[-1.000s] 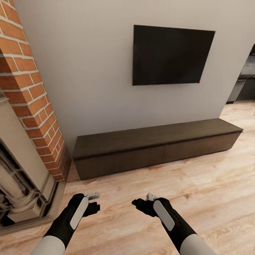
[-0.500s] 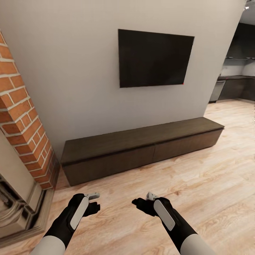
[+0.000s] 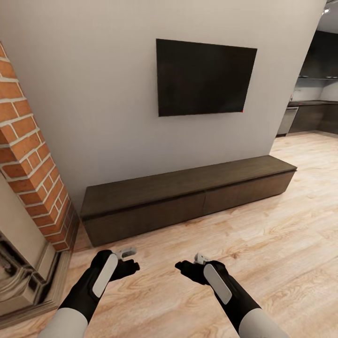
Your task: Place each of the two pumpkins and all three candles from the living room inside a cabinet in the living room (use any cabinet), then make sure every cabinet is closed, and position the cauldron so it is next to a table in the living room.
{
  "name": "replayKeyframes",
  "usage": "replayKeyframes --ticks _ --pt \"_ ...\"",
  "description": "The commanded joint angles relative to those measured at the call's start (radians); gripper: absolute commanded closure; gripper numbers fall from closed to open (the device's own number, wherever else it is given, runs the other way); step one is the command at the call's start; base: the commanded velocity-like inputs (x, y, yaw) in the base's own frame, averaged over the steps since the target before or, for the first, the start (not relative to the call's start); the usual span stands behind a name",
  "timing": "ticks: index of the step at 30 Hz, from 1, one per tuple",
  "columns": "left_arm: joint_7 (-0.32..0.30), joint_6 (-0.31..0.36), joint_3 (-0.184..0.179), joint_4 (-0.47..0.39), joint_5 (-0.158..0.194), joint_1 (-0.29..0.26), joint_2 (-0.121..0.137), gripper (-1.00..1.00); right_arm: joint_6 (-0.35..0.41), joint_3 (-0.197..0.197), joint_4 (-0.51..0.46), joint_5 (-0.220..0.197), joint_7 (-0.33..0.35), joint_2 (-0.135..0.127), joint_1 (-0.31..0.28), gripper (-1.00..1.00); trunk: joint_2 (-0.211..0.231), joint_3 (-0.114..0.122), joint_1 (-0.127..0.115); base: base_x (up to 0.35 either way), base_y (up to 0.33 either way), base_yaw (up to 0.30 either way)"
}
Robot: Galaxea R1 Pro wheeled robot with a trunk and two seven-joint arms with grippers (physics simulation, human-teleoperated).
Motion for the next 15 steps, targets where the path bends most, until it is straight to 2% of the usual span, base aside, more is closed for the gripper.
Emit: replayKeyframes --ticks 1,9,15 --pt "0.004 0.002 -0.001 -0.003 0.016 0.000 0.001 -1.00 -0.005 0.002 -0.001 -0.011 -0.010 0.000 -0.001 -1.00 0.000 -0.001 0.000 0.000 0.000 0.000" --pt "-0.041 0.002 -0.002 -0.003 0.063 -0.001 0.003 -1.00 -0.050 0.003 0.000 -0.016 -0.008 -0.001 -0.001 -1.00 0.000 0.000 0.000 0.000 0.000 -0.016" --pt "-0.074 0.002 -0.001 -0.003 0.097 -0.001 0.003 -1.00 -0.076 0.003 0.001 -0.016 -0.008 -0.001 -0.001 -1.00 0.000 0.005 0.000 0.000 0.000 -0.176"
